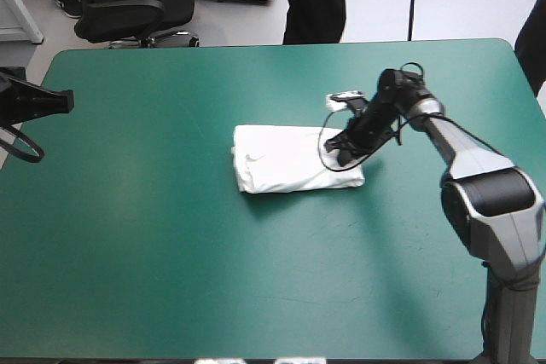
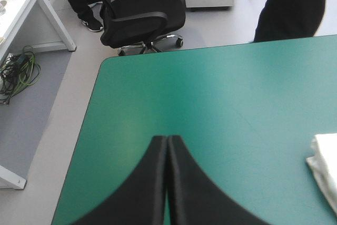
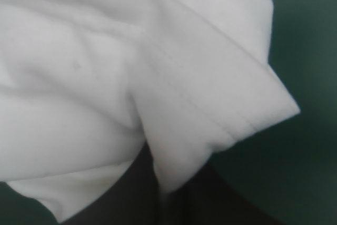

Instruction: Fold the cloth

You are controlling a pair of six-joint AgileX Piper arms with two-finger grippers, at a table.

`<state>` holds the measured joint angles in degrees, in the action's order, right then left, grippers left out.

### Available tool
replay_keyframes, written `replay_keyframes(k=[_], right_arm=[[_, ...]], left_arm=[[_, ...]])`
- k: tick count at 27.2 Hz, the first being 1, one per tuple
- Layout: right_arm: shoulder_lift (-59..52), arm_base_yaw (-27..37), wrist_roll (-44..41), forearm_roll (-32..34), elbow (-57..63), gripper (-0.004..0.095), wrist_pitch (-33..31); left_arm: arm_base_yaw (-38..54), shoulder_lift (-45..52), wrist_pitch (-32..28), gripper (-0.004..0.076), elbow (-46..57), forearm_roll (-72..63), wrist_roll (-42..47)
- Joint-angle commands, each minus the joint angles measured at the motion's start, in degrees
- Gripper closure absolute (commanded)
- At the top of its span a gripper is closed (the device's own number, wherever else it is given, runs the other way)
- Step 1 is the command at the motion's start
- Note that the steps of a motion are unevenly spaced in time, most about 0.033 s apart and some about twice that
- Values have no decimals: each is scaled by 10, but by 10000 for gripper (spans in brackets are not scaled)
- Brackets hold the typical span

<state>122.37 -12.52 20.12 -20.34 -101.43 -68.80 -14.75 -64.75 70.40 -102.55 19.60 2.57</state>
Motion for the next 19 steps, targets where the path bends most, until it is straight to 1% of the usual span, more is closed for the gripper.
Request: replay_keyframes(k=[1,4,9,11,15,18,19], right_arm=[[-63,85,1,131,71,925,-25],[-111,156,10,129,130,925,2],[-202,294,10,126,212,925,64],[-233,347,14,107,233,925,80],[-269,426,29,64,249,925,94],[-273,431,25,58,249,925,92],[-273,431,11,51,249,924,95]], left_arm=[[-1,6,-13,741,-12,-7,9],[-1,6,-25,741,-12,-30,9],[-1,6,-42,741,-12,-55,9],[-1,3,-42,741,-12,-60,9],[-1,-7,-42,741,-12,-81,4],[-1,-14,-42,741,-12,-87,1],[-1,-17,-42,741,-12,-87,-2]])
